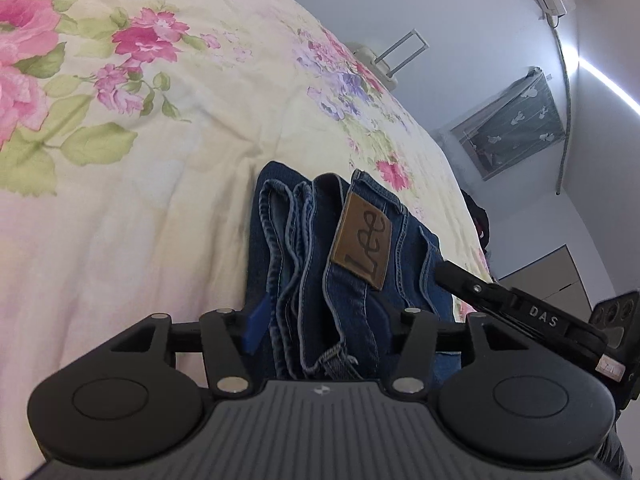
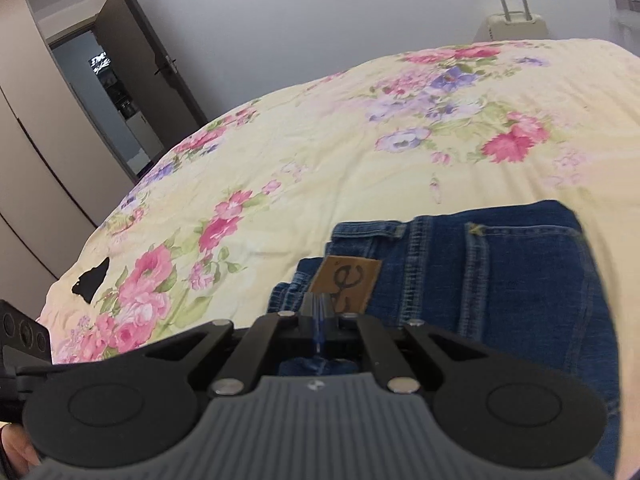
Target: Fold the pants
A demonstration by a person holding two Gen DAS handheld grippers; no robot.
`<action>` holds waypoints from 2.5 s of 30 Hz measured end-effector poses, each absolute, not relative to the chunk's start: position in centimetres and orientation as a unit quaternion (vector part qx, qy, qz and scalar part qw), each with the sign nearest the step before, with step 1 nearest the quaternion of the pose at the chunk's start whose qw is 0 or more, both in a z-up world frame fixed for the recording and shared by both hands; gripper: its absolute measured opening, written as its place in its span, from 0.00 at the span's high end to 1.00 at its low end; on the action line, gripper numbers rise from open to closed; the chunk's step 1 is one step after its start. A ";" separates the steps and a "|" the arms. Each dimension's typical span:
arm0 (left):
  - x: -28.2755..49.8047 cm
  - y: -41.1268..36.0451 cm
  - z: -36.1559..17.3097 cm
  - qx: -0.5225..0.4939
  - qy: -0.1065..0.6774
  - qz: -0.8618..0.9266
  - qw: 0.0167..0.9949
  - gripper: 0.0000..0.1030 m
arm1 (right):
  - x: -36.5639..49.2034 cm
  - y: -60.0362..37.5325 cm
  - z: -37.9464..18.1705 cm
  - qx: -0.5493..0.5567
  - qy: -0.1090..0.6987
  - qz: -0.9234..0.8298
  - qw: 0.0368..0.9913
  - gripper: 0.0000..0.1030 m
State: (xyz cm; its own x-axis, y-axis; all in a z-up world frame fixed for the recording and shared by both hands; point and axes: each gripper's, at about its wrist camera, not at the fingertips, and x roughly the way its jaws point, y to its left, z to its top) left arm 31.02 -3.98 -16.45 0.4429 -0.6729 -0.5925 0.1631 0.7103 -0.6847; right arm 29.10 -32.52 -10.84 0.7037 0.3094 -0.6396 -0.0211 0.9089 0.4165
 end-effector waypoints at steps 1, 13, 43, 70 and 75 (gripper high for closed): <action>30.6 -3.9 -16.4 -0.281 0.461 -0.261 0.800 0.42 | 28.0 -33.5 -10.5 0.189 0.369 0.077 0.907 1.00; 27.3 -6.0 -13.8 -0.230 0.443 -0.242 0.832 0.85 | 12.8 -45.9 -14.0 0.302 0.376 -0.075 0.873 0.64; 24.0 -6.9 -12.7 -0.113 0.447 -0.135 0.877 0.61 | 8.6 -41.5 -14.0 0.115 0.429 -0.077 0.893 0.98; 34.9 -8.1 -19.4 -0.176 0.477 -0.206 0.836 0.10 | 22.8 -49.2 -20.2 0.403 0.355 0.039 0.843 0.45; 35.7 -7.6 -21.0 -0.221 0.474 -0.232 0.820 0.13 | 24.8 -50.2 -21.7 0.443 0.359 0.066 0.819 0.50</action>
